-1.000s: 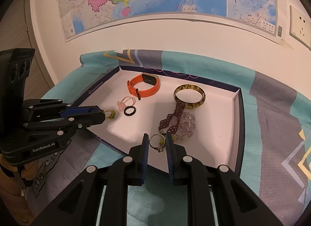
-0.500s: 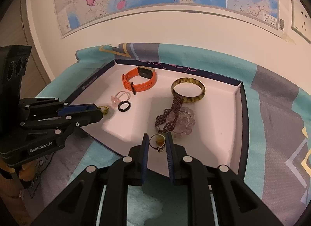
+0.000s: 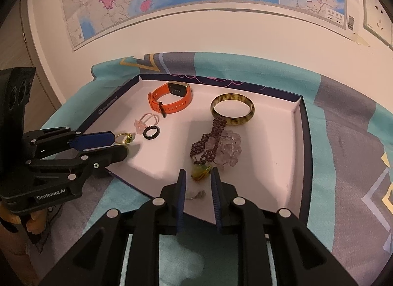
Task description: Organize jewelry
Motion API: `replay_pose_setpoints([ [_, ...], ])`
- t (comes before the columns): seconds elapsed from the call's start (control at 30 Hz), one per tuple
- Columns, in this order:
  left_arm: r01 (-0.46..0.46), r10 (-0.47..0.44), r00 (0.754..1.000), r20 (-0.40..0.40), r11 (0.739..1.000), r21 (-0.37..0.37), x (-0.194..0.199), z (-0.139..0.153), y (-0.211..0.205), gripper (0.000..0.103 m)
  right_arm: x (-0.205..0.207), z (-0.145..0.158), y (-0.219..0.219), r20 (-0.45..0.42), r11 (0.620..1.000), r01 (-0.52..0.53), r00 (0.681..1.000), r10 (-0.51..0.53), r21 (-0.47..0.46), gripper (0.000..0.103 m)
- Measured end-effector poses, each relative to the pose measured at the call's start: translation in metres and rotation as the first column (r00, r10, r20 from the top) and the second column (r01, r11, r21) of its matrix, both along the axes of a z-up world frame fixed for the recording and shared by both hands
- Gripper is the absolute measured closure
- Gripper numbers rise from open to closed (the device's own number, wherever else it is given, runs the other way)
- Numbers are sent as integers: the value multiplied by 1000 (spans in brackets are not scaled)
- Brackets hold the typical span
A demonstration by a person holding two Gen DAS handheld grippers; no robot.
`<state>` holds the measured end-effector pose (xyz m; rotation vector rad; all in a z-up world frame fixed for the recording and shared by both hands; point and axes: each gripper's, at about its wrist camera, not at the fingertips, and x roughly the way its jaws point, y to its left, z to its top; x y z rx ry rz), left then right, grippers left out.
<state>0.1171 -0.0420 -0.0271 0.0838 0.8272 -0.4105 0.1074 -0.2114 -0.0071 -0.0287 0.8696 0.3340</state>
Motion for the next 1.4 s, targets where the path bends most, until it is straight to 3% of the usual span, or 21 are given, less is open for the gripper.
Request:
replay_pose_setpoints([
  [0.27,-3,4,998,62,1000,-3,-26,11,3,39,-19,8,-5,41,1000,24,999,-25,13,66],
  [0.33,-18,18,996,85,1000,0,-33,14,5,21,-25,10,-7,54,999,34,998,-34,10,55],
  [0.43,-47,45,991,125,999,9,-46,19,7,5,-35,10,-6,71,999,46,996,-45,-8,44],
  [0.6,-87,85,987,135,996,7,-61,20,10,5,-51,11,0,102,998,61,993,-57,-33,21],
  [0.87,-178,178,975,135,984,-12,-76,23,23,5,-72,15,3,130,996,82,988,-78,-29,8],
  [1.4,-203,199,972,123,979,24,-97,21,18,5,-97,16,1,126,995,101,987,-97,-19,7],
])
